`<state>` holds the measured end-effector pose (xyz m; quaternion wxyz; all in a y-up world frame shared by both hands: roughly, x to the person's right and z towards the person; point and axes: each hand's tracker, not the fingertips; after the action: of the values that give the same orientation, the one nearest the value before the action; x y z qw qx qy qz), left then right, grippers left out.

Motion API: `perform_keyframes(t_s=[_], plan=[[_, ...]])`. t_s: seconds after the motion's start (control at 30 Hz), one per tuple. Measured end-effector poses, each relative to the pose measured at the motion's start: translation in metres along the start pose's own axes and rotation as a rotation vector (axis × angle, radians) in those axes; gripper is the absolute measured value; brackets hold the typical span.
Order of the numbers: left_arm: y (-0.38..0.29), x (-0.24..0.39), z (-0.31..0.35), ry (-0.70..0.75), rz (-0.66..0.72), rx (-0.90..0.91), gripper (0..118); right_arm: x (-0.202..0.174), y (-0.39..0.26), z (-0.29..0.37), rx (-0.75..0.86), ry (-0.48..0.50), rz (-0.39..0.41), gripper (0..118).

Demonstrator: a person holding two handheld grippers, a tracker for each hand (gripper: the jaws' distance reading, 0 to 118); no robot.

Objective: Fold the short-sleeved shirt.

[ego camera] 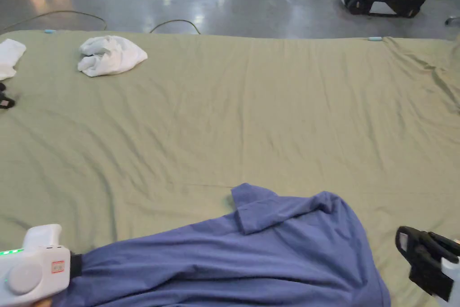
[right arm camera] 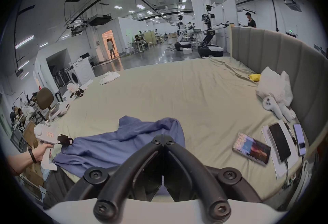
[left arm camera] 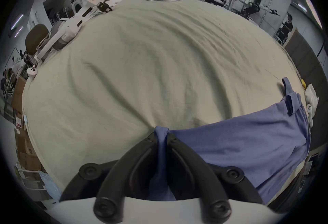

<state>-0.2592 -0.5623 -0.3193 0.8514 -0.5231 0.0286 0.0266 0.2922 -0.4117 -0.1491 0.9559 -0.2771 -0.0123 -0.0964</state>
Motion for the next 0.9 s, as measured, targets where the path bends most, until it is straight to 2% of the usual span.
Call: perform_keyframes(t_s=[0.03, 0.1, 0.13, 0.17, 0.3, 0.33, 0.4, 0.47, 0.5, 0.53, 0.57, 0.6, 0.73, 0.77, 0.8, 0.87, 0.9], plan=[[0.002, -0.001, 0.001, -0.007, 0.010, -0.011, 10, 0.004, 0.010, -0.020, -0.035, 0.013, 0.001, 3], [0.002, -0.001, 0.002, -0.010, 0.008, -0.019, 10, 0.016, 0.025, -0.066, -0.123, 0.041, -0.008, 57], [0.001, 0.004, 0.008, -0.010, -0.001, -0.023, 10, 0.021, 0.030, -0.090, -0.190, 0.061, -0.005, 80], [0.001, 0.006, 0.009, -0.009, -0.012, -0.027, 10, 0.025, 0.033, -0.114, -0.224, 0.081, -0.003, 81], [0.003, 0.007, 0.012, -0.016, -0.016, -0.040, 10, 0.041, 0.028, -0.221, -0.481, 0.064, 0.010, 81], [0.002, 0.007, 0.013, -0.022, -0.005, -0.045, 10, 0.044, 0.024, -0.241, -0.526, 0.043, 0.035, 81], [0.005, 0.006, 0.014, -0.030, 0.009, -0.048, 10, 0.045, 0.015, -0.271, -0.566, -0.027, 0.091, 81], [0.006, 0.007, 0.015, -0.034, 0.020, -0.056, 10, 0.041, 0.010, -0.281, -0.606, -0.014, 0.124, 79], [0.007, 0.008, 0.016, -0.036, 0.021, -0.062, 10, 0.037, 0.013, -0.275, -0.579, -0.027, 0.169, 74], [0.011, 0.005, 0.013, -0.038, 0.021, -0.067, 10, 0.034, 0.017, -0.269, -0.566, -0.021, 0.207, 59], [0.012, 0.005, 0.013, -0.040, 0.023, -0.070, 10, 0.031, 0.018, -0.264, -0.543, -0.024, 0.249, 11], [0.011, 0.006, 0.014, -0.041, 0.027, -0.070, 10, 0.029, 0.019, -0.262, -0.528, -0.024, 0.271, 2], [0.003, 0.007, 0.020, -0.026, 0.002, -0.019, 9, 0.014, 0.021, -0.247, -0.513, -0.024, 0.252, 2], [0.000, 0.006, 0.023, -0.029, -0.001, -0.003, 9, 0.013, 0.022, -0.241, -0.480, -0.088, 0.250, 2], [0.000, -0.001, 0.027, -0.035, 0.005, 0.014, 9, 0.012, 0.027, -0.226, -0.450, -0.097, 0.215, 2], [0.000, -0.007, 0.053, -0.087, 0.068, 0.088, 9, 0.012, 0.041, -0.191, -0.368, -0.046, 0.163, 2], [-0.001, -0.011, 0.076, -0.169, 0.094, 0.161, 9, 0.014, 0.049, -0.168, -0.317, -0.002, 0.130, 2]])
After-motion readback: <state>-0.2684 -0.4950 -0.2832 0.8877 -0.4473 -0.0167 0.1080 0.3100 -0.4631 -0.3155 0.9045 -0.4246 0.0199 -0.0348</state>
